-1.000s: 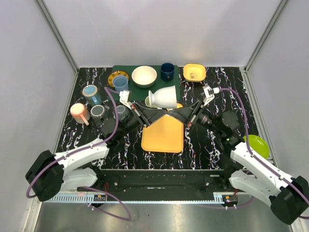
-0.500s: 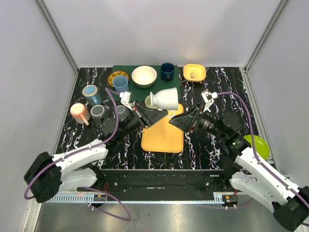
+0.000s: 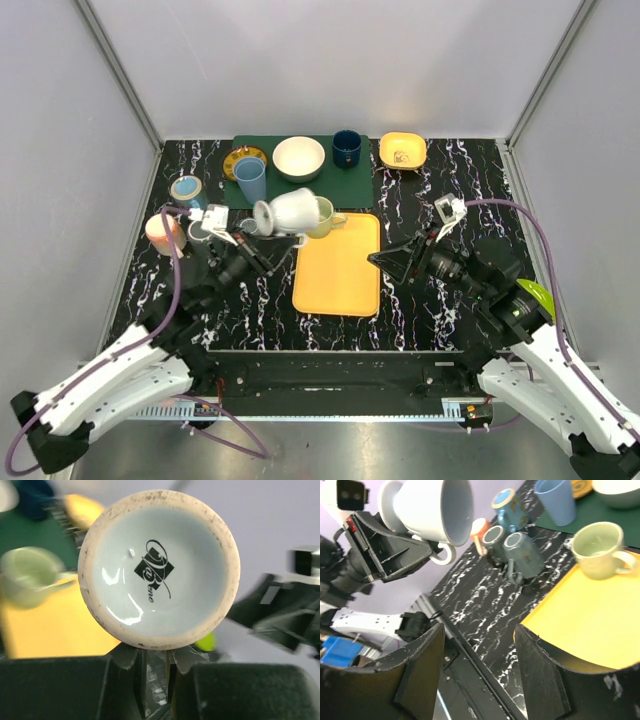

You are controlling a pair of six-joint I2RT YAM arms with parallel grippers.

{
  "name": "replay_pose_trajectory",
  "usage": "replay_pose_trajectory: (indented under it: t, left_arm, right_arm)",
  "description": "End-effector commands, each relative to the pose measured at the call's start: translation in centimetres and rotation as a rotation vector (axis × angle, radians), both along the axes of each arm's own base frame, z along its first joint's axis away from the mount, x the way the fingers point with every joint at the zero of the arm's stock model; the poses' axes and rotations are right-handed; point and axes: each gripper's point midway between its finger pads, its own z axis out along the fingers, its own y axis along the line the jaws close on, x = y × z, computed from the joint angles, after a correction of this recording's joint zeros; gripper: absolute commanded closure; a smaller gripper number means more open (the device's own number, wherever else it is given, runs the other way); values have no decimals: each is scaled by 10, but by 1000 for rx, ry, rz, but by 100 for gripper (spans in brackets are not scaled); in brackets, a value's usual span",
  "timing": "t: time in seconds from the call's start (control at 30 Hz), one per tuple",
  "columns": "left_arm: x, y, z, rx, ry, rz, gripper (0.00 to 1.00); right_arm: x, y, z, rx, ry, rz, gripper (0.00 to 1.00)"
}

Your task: Turn the mug right side up

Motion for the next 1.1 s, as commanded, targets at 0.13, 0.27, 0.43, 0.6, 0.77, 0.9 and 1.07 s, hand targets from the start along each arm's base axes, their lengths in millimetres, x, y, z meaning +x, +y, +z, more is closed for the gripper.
replay_pose_trajectory:
  t: [0.13, 0.27, 0.43, 0.6, 0.77, 0.9, 1.07]
  left_arm:
    - [-5, 131, -125, 567, 389, 499, 100]
    - [-13, 140, -161, 667, 505, 520, 100]
    - [-19, 146, -192, 670, 617, 586, 100]
    - [-25, 157, -217, 743, 712, 658, 100]
    - [-27, 150, -239, 755, 768, 647, 100]
    - [-31, 149, -260, 756, 806, 644, 100]
    - [-28, 146, -271, 769, 815, 644, 100]
  right_arm:
    - [17, -30, -46, -214, 58, -170, 38]
    - [23, -28, -60, -230, 95, -184, 38]
    - [25, -27, -63, -233, 101, -185, 39]
    - [27, -24, -70, -240, 107, -178, 39]
    - [31, -23, -75, -250, 111, -184, 39]
    - [30, -23, -75, -244, 114, -183, 39]
    - [31, -20, -77, -248, 120, -175, 39]
